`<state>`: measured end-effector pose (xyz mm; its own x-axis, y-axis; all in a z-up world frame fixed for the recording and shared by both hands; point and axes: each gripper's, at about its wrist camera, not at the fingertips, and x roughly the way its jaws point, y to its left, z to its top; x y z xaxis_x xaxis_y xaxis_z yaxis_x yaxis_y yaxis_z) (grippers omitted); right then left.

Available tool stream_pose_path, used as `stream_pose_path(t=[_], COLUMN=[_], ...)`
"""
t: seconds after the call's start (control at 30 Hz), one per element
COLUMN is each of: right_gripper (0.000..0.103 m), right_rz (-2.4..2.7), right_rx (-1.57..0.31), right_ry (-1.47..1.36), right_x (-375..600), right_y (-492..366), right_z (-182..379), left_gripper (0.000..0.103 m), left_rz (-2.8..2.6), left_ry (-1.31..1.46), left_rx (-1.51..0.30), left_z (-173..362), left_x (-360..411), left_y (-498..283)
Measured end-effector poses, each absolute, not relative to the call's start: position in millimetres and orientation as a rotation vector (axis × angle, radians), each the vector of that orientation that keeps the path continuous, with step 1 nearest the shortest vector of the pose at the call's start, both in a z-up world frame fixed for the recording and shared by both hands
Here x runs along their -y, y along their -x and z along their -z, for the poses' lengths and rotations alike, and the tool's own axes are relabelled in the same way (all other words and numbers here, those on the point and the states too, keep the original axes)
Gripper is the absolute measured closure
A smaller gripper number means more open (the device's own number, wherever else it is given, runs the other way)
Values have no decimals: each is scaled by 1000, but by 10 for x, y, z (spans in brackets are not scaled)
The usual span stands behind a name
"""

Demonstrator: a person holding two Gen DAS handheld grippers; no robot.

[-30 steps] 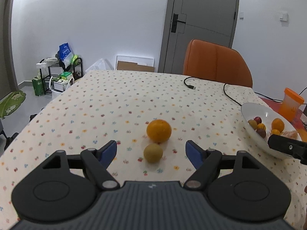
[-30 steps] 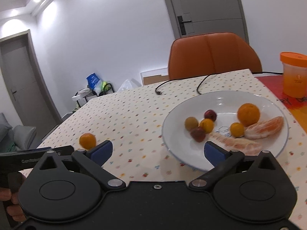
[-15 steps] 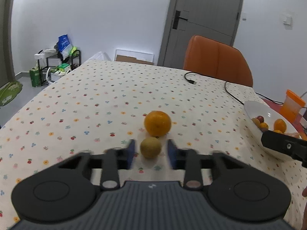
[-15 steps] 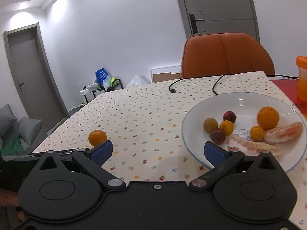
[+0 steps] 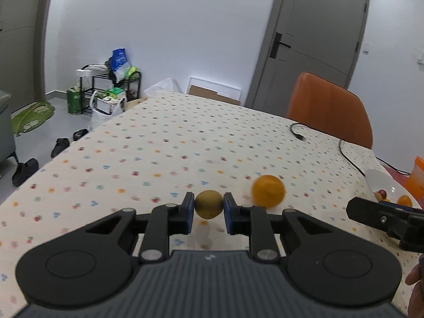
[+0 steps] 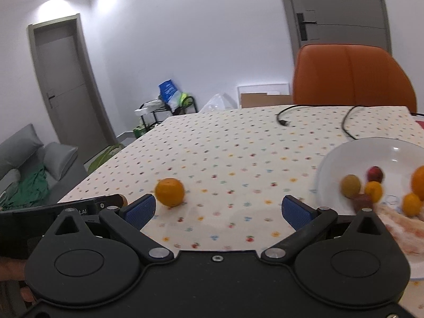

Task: Organize fruits
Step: 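Grasp the last small orange with the right gripper while the left gripper holds the olive-green fruit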

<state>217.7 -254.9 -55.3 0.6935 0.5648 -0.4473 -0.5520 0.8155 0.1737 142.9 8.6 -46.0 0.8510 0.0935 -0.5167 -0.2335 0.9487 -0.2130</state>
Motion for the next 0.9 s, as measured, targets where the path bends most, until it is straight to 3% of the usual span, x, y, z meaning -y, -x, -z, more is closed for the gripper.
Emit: stream_pose_path(t=[0.43, 0.9], right_gripper=[3, 13], right_rz=[-676, -684], right_rx=[-535, -568], right_ry=[21, 60], right_x=[2092, 1729], right_y=[-2198, -2365], right_z=[568, 665], left_gripper=[81, 81], left_rz=[-227, -263], left_ry=[309, 332], left_rx=[-508, -503], left_z=[437, 444], left_x=[-418, -637], left_y=[-1303, -1269])
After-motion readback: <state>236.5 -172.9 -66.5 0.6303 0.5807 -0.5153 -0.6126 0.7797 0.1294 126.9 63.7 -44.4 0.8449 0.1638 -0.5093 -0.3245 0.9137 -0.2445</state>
